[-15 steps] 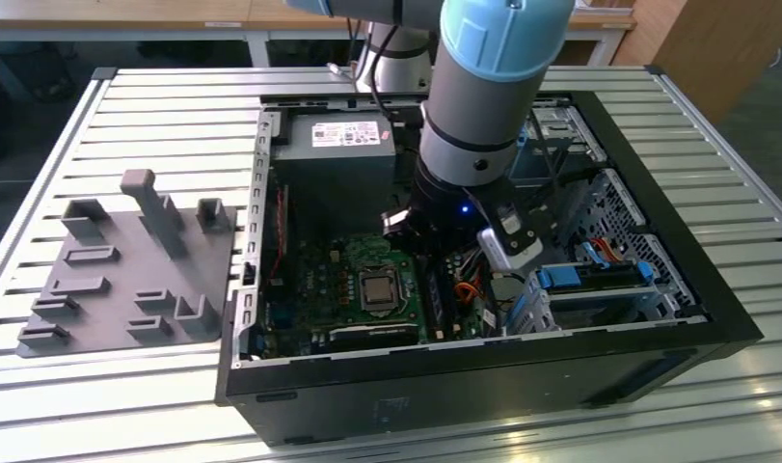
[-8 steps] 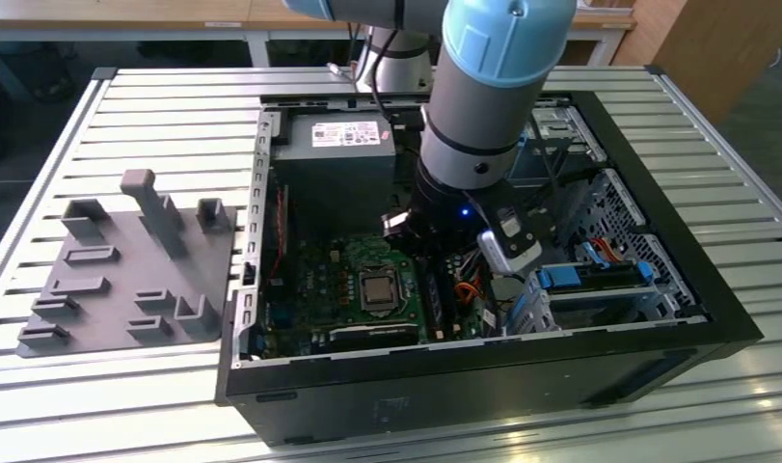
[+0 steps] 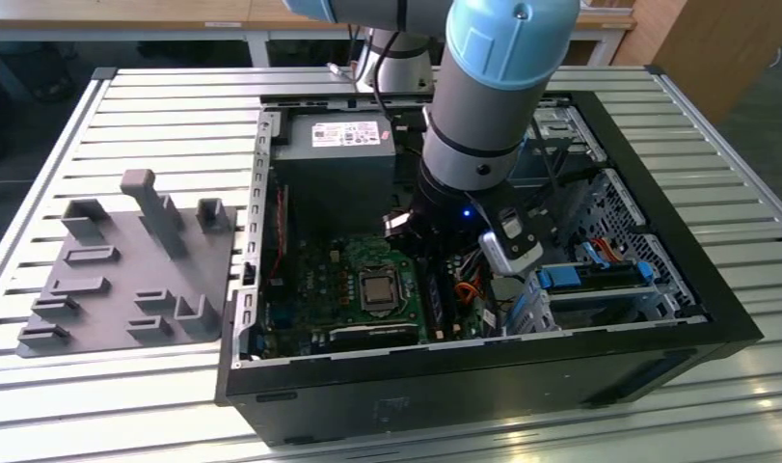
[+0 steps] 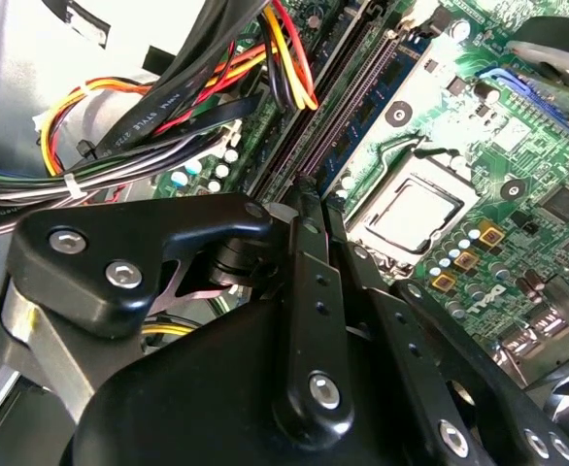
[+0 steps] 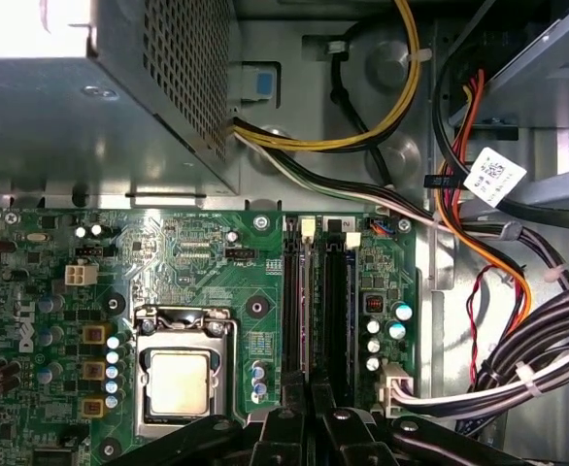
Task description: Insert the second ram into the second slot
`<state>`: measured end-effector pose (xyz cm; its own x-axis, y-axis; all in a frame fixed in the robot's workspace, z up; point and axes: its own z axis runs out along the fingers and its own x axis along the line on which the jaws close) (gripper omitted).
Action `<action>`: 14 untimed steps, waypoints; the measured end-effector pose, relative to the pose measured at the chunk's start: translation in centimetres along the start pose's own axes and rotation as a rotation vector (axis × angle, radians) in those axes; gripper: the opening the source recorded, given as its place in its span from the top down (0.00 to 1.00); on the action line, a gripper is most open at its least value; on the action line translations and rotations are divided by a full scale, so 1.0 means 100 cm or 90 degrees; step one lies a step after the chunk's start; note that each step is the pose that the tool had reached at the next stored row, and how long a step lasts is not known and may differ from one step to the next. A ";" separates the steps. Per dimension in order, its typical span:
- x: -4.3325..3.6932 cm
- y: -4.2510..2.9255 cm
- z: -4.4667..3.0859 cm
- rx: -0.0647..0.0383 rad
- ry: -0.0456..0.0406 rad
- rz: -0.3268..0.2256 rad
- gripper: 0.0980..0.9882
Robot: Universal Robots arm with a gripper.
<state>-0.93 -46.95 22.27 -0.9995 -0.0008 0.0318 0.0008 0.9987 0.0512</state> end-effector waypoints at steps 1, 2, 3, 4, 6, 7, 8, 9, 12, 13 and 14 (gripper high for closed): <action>0.0000 0.0000 0.0000 0.000 0.0001 0.000 0.96; 0.0000 0.0000 0.0000 0.000 0.0001 0.000 0.96; 0.0000 0.0000 0.0001 0.000 0.0000 0.000 0.96; 0.0000 0.0000 0.0001 0.000 0.0000 0.000 0.96; 0.0000 0.0000 0.0001 0.000 0.0000 0.000 0.96; 0.0000 0.0000 0.0001 0.000 0.0000 0.000 0.96; 0.0000 0.0000 0.0001 0.000 0.0000 0.000 0.96; -0.0001 0.0000 0.0001 0.000 0.0000 0.001 0.96; -0.0003 0.0000 0.0003 -0.001 -0.0002 0.005 0.96; -0.0003 -0.0001 0.0004 -0.001 -0.0003 0.006 0.96; -0.0003 -0.0001 0.0005 -0.001 -0.0003 0.007 0.96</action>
<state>-0.90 -46.95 22.22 -0.9994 0.0103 0.0319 0.0120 0.9986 0.0517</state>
